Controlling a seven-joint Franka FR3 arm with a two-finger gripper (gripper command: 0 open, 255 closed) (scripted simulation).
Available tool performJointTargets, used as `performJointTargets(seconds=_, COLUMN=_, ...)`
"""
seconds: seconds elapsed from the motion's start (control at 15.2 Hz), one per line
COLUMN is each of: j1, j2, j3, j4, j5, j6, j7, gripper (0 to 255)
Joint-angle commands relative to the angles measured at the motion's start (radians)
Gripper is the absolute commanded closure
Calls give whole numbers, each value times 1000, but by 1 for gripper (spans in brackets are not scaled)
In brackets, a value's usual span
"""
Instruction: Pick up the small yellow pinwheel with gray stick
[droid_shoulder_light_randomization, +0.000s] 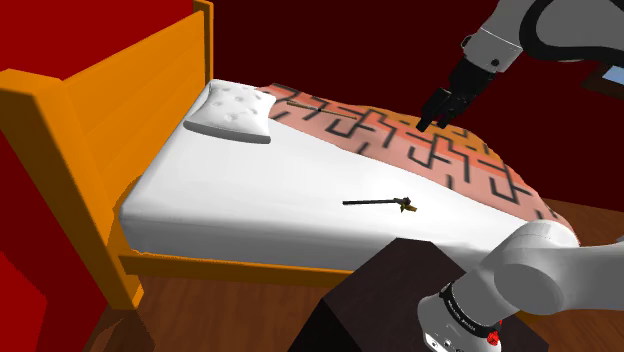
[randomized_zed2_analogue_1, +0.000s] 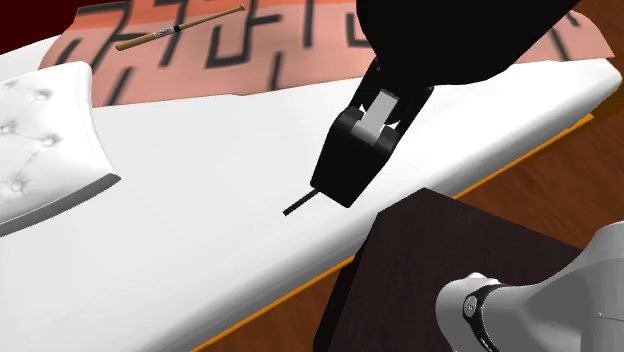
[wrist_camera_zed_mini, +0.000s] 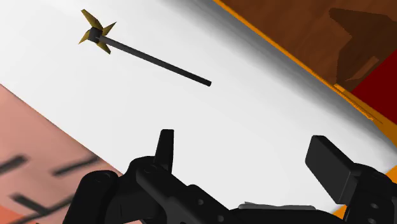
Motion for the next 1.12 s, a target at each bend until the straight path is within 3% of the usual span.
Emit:
performJointTargets(seconds=0.0, j1=0, j2=0, j3=0, j4=0, j5=0, j6=0, j7=0, gripper=0)
performJointTargets(seconds=0.53, j1=54, j2=92, j3=-130, j4=-164, j5=-106, j6=171, j7=-337, gripper=0)
performJointTargets(seconds=1.06, j1=93, j2=289, j3=-260, j4=-255, j5=-223, j6=386, j7=-660, gripper=0)
